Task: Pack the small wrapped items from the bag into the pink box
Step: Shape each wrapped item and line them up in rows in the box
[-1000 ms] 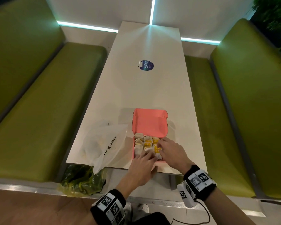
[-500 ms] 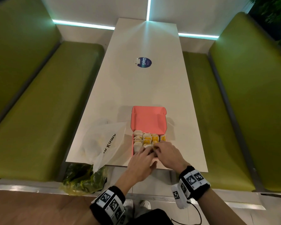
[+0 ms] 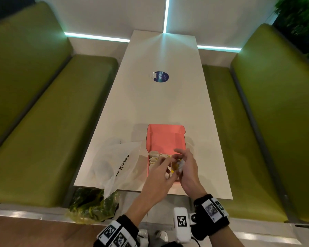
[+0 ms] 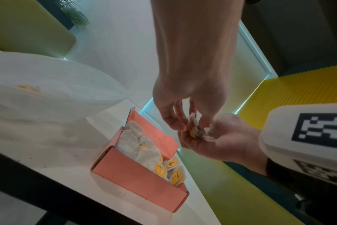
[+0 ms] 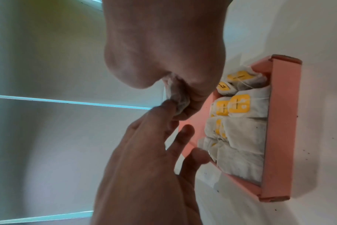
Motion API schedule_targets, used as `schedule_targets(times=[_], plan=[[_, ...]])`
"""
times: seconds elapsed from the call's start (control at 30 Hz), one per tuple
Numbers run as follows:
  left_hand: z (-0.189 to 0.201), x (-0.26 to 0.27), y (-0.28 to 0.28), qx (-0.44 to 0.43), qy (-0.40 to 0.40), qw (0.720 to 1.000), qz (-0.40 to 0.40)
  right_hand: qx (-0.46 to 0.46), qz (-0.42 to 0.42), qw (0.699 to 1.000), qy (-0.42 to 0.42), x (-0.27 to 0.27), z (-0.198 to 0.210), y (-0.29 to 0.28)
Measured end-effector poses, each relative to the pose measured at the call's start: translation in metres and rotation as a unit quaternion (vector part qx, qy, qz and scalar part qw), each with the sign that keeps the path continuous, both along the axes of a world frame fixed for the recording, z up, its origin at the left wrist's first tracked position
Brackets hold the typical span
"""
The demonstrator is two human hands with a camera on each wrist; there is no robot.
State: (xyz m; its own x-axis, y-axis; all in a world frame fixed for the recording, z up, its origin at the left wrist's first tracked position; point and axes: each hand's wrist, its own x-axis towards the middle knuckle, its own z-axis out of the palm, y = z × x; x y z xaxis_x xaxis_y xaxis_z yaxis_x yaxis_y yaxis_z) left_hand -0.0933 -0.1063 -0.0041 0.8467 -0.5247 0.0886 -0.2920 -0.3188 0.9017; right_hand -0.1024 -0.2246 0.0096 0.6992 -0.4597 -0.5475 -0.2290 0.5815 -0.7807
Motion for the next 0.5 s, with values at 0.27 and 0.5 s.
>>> schedule_targets(times=[0.27, 0.5], plan=[[0.000, 0.008, 0.001, -0.067, 0.035, 0.995, 0.068, -0.045, 0.022, 0.998, -0.035, -0.009, -0.006, 0.001], [0.010, 0.021, 0.001, -0.102, 0.070, 0.982, 0.141, -0.008, 0.033, 0.999, -0.025, -0.011, -0.010, 0.006]])
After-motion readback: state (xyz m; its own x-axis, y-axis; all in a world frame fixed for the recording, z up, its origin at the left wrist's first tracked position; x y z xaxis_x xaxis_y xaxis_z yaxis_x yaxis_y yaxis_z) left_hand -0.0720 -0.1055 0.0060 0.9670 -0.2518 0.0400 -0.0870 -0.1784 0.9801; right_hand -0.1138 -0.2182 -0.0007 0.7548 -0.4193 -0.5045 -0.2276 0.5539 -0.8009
